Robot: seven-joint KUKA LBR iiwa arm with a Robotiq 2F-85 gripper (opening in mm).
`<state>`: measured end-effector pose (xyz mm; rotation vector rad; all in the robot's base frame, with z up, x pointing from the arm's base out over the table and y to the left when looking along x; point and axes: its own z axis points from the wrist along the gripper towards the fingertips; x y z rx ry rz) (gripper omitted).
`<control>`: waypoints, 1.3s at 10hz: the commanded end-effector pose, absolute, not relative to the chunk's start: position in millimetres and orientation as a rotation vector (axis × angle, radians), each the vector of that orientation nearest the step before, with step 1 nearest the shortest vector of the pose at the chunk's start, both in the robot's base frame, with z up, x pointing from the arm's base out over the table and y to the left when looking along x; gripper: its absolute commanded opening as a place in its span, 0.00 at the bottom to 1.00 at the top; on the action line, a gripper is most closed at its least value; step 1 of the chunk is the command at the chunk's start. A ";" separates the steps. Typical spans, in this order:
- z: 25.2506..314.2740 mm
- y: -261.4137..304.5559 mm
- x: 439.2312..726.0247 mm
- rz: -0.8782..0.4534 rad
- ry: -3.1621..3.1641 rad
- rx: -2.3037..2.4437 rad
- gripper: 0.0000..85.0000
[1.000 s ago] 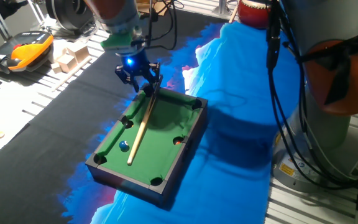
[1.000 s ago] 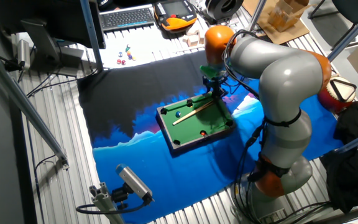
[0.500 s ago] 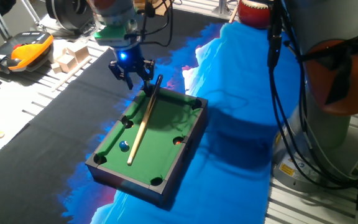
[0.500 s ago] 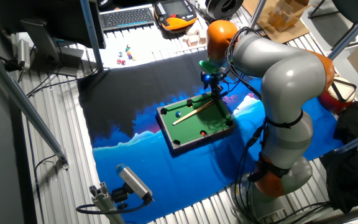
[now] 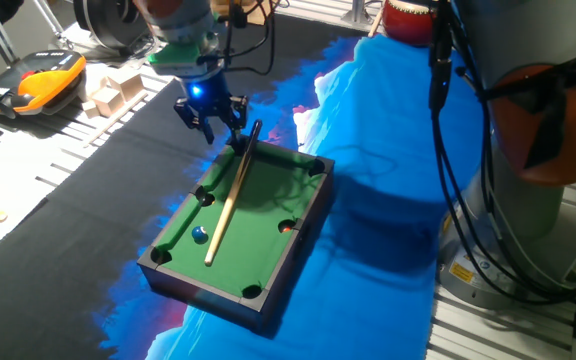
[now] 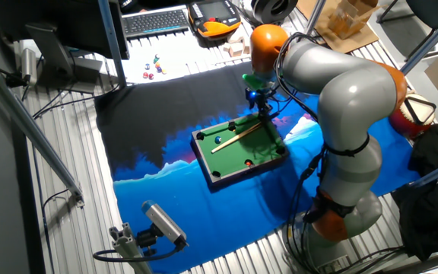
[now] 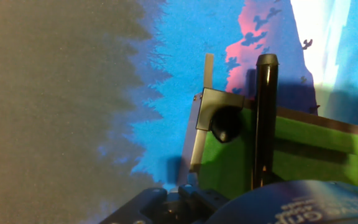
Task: Hit the pool ball
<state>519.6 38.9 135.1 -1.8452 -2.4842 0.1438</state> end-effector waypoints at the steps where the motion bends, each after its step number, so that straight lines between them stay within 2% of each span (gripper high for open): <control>1: 135.0 39.0 519.6 0.141 -2.483 -1.848 0.60; 3: 135.0 39.0 519.6 0.210 -2.493 -1.837 0.60; 5: 134.4 37.8 513.8 0.174 -2.490 -1.840 0.60; 9: 122.4 30.0 502.6 0.202 -2.501 -1.830 0.60; 13: 115.4 22.8 493.5 0.177 -2.510 -1.817 0.60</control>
